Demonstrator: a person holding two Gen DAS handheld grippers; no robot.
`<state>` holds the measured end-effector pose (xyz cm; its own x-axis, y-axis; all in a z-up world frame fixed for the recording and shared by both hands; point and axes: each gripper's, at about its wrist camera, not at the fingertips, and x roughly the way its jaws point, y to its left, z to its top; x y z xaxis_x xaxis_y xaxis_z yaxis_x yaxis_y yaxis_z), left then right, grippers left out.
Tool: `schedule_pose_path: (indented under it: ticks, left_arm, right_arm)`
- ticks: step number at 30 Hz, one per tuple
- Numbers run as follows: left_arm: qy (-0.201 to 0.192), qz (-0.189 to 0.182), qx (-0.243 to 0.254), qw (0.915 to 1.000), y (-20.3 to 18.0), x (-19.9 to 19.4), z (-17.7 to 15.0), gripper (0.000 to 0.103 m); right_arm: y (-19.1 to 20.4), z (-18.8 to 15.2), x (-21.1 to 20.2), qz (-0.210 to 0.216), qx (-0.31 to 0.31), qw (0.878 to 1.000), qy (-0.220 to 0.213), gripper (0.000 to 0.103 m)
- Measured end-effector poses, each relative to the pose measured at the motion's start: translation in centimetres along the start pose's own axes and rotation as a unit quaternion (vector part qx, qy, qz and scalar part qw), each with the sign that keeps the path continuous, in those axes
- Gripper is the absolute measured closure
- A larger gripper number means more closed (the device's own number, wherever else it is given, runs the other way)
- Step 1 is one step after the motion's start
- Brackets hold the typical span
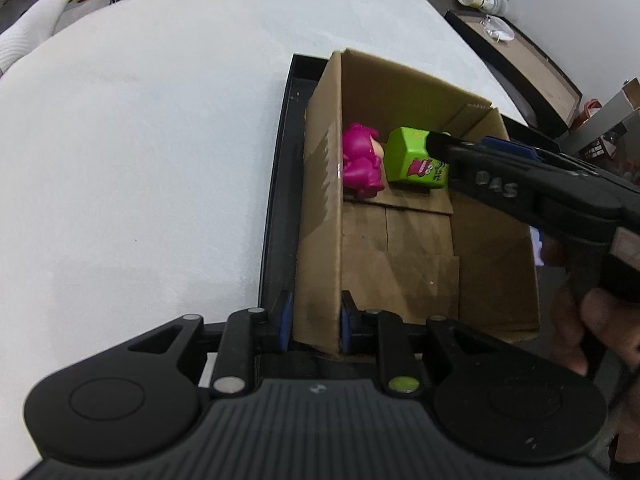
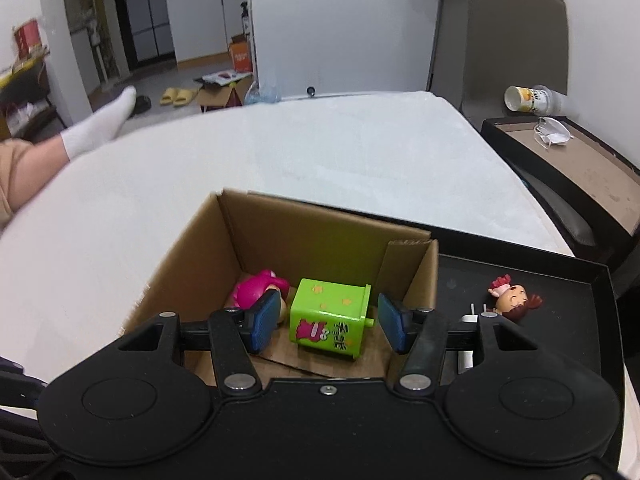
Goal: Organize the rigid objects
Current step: 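Lift the green cube box into the cardboard box and release it with the right tool, then move the right tool to the lavender cube and grasp it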
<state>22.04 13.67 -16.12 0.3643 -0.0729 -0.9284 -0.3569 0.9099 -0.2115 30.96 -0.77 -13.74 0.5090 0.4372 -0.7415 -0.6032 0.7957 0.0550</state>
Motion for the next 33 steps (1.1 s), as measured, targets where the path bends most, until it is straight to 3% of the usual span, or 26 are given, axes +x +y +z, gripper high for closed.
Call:
schedule_pose_path:
  ticks: [4,11,33]
  left_arm:
    - [-0.017,0.003,0.003,0.9998,-0.1,-0.8,0.0,0.082]
    - [-0.033,0.008,0.009,0.9994,-0.4,-1.3,0.1,0.082]
    - [-0.043,0.028,0.016,0.9985,-1.5,-0.8,-0.5,0.086]
  right_arm:
    - [-1.1,0.8,-2.0,0.017,0.027,0.999,-0.014,0.048]
    - [-3.1,1.5,-4.6,0.020,0.061,0.998,-0.030,0.034]
    - [-11.6,-1.1,-6.9,-0.004,0.140,0.990,0.002,0.030]
